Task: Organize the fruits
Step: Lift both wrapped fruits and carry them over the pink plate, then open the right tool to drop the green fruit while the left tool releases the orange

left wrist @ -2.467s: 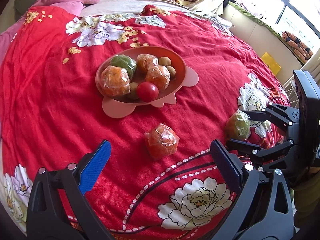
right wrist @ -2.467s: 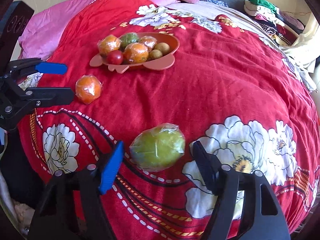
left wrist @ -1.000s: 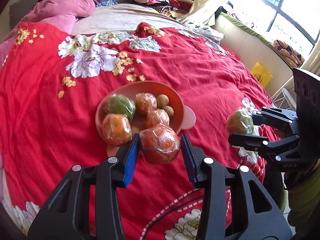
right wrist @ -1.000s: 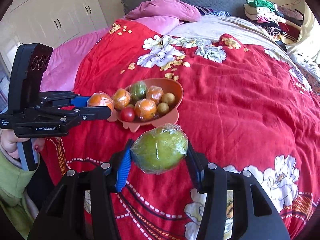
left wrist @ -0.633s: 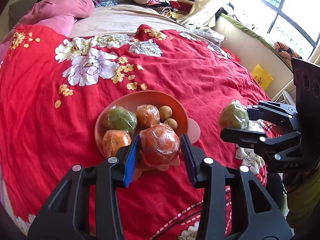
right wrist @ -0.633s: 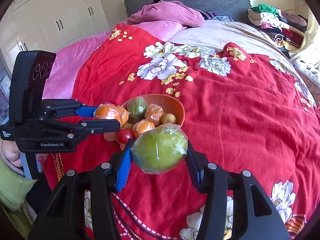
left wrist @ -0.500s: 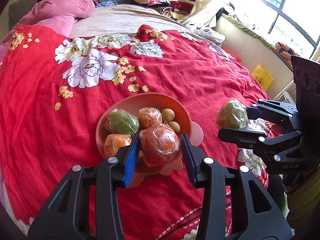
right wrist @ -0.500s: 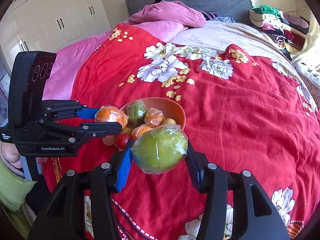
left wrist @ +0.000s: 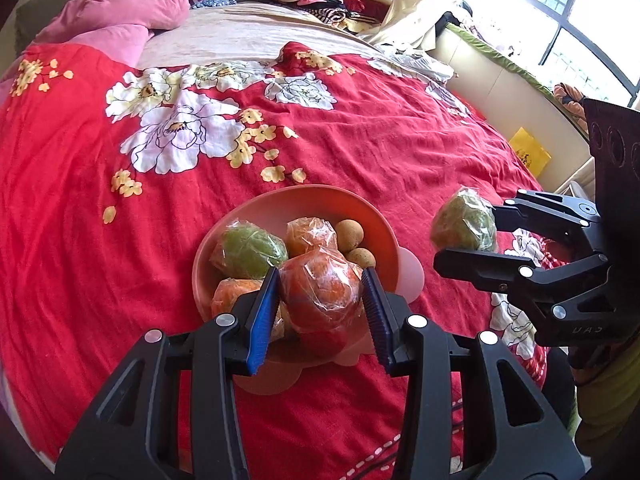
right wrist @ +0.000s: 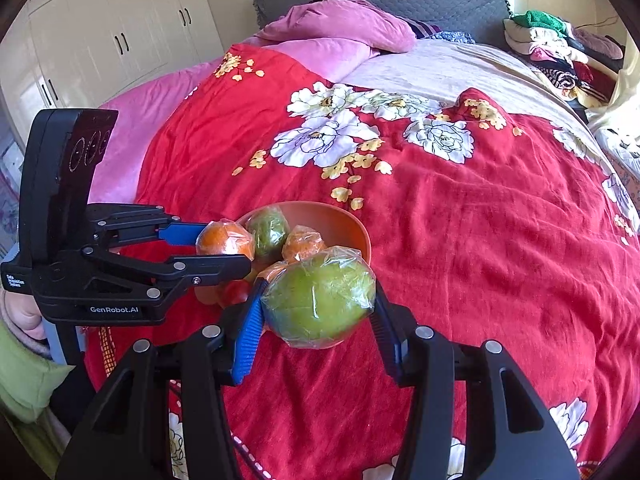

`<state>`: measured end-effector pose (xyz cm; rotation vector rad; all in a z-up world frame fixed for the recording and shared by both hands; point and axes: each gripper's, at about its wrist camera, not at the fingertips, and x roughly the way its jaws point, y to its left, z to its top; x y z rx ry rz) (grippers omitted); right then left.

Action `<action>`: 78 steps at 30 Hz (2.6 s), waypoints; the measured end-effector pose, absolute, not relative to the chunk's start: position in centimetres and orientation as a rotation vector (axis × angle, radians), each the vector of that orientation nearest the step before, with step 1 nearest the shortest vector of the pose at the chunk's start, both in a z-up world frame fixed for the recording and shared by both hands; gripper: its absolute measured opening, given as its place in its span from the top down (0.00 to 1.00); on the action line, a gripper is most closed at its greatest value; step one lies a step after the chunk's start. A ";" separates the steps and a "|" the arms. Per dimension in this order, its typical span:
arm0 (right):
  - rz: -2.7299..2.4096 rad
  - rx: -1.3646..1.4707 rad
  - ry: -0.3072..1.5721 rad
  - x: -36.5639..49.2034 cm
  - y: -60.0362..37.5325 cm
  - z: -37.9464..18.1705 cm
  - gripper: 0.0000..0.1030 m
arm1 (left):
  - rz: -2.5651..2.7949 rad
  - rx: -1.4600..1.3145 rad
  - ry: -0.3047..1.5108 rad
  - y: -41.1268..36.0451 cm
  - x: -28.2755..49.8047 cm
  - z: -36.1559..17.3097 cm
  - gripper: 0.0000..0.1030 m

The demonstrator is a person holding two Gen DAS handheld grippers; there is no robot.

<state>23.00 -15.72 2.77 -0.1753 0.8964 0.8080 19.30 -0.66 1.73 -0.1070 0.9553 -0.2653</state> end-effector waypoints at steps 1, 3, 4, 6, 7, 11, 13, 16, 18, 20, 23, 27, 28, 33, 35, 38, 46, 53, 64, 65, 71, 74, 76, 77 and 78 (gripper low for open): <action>0.809 -0.175 0.897 23.1 -15.7 2.7 0.53 | -0.263 -0.105 0.957 -0.7 19.3 1.7 0.68; 0.811 -0.177 0.898 23.2 -15.6 2.7 0.53 | -0.259 -0.097 0.956 -0.7 19.4 1.6 0.68; 0.812 -0.177 0.898 23.2 -15.5 2.6 0.53 | -0.258 -0.099 0.959 -0.6 19.4 1.5 0.68; 0.811 -0.180 0.901 23.3 -15.4 2.5 0.53 | -0.257 -0.097 0.959 -0.6 19.5 1.4 0.68; 0.813 -0.180 0.901 23.4 -15.3 2.5 0.53 | -0.257 -0.097 0.960 -0.6 19.5 1.3 0.68; 0.814 -0.183 0.905 23.6 -15.2 2.3 0.53 | -0.254 -0.098 0.966 -0.5 19.6 1.0 0.67; 0.813 -0.186 0.908 23.7 -15.1 2.2 0.53 | -0.255 -0.098 0.967 -0.5 19.7 0.9 0.67; 0.813 -0.189 0.912 23.9 -15.0 2.1 0.53 | -0.255 -0.099 0.967 -0.5 19.7 0.9 0.67; 0.816 -0.191 0.913 23.9 -14.9 2.0 0.53 | -0.253 -0.096 0.968 -0.5 19.7 0.8 0.67; 0.818 -0.193 0.915 24.0 -14.8 2.0 0.53 | -0.254 -0.098 0.968 -0.5 19.7 0.8 0.67; 0.818 -0.200 0.917 24.2 -14.6 1.9 0.53 | -0.253 -0.098 0.969 -0.5 19.8 0.8 0.67; 0.820 -0.206 0.927 24.6 -14.3 1.5 0.53 | -0.255 -0.099 0.969 -0.5 19.8 0.8 0.67; 0.822 -0.207 0.930 24.7 -14.2 1.4 0.53 | -0.255 -0.098 0.969 -0.5 19.8 0.8 0.67; 0.829 -0.218 0.950 25.3 -13.8 0.9 0.53 | -0.254 -0.095 0.968 -0.5 19.8 0.8 0.67; 0.834 -0.223 0.956 25.6 -13.6 0.7 0.53 | -0.253 -0.094 0.967 -0.6 19.7 0.8 0.67; 0.837 -0.227 0.964 25.8 -13.4 0.5 0.53 | -0.254 -0.092 0.968 -0.6 19.7 0.9 0.67; 0.835 -0.230 0.984 26.3 -12.8 0.0 0.53 | -0.257 -0.088 0.966 -0.5 19.2 1.1 0.63; 0.834 -0.237 0.993 26.6 -12.4 -0.2 0.53 | -0.261 -0.079 0.966 -0.7 18.5 1.1 0.62; 0.826 -0.203 1.016 27.0 -12.5 -0.6 0.47 | -0.258 -0.079 0.967 -0.5 17.8 1.2 0.60; 0.827 -0.198 1.012 27.0 -12.6 -0.5 0.47 | -0.258 -0.079 0.967 -0.5 17.8 1.2 0.60; 0.801 -0.154 0.969 26.6 -13.8 1.4 0.35 | -0.257 -0.078 0.953 -0.8 17.5 1.9 0.58; 0.795 -0.121 0.939 25.9 -14.8 2.6 0.27 | -0.254 -0.076 0.941 -0.9 17.0 2.4 0.56; 0.775 -0.103 0.896 24.8 -15.7 3.9 0.19 | -0.252 -0.077 0.933 -1.0 16.5 2.8 0.54; 0.780 -0.089 0.874 24.0 -16.2 4.6 0.18 | -0.250 -0.079 0.929 -1.0 16.2 3.0 0.53; 0.779 -0.082 0.859 23.4 -16.6 5.0 0.16 | -0.248 -0.080 0.925 -1.0 16.0 3.2 0.51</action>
